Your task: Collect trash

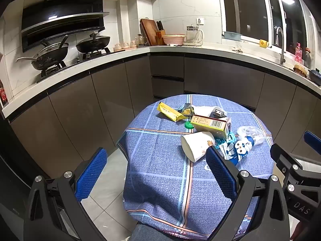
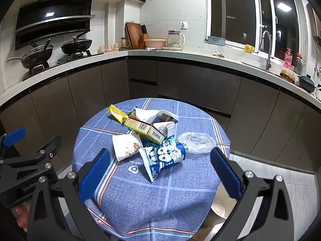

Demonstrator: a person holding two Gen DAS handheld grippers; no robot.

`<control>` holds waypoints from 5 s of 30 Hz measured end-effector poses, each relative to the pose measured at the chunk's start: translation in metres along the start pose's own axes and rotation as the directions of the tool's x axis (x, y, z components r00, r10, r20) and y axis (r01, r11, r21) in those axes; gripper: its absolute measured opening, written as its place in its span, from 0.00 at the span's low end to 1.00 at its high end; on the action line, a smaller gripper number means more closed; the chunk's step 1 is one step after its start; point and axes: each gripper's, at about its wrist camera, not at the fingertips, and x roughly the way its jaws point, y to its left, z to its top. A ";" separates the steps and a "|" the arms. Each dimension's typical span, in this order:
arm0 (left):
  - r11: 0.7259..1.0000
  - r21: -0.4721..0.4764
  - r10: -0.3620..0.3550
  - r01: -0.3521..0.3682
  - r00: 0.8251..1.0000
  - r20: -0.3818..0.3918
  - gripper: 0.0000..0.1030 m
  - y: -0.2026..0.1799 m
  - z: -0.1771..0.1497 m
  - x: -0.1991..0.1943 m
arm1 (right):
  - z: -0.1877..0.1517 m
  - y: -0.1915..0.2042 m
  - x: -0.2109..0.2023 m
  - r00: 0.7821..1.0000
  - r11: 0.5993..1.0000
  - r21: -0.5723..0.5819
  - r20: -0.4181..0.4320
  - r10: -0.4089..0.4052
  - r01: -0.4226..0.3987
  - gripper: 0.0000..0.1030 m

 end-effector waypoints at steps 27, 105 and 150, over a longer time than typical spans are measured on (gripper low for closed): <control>1.000 -0.004 -0.002 0.002 1.000 -0.004 0.92 -0.001 -0.002 0.002 | 0.000 0.001 0.002 1.000 1.000 0.000 -0.004 -0.001 0.001 0.97; 1.000 -0.014 0.006 -0.007 0.999 -0.046 0.92 0.000 -0.002 0.021 | 0.002 -0.001 0.024 0.999 1.000 0.007 -0.048 0.012 -0.012 0.97; 0.871 -0.203 -0.487 0.448 0.731 -0.477 0.66 -0.027 -0.006 0.249 | -0.040 -0.062 0.220 0.896 0.871 0.486 -0.353 0.268 -0.069 0.97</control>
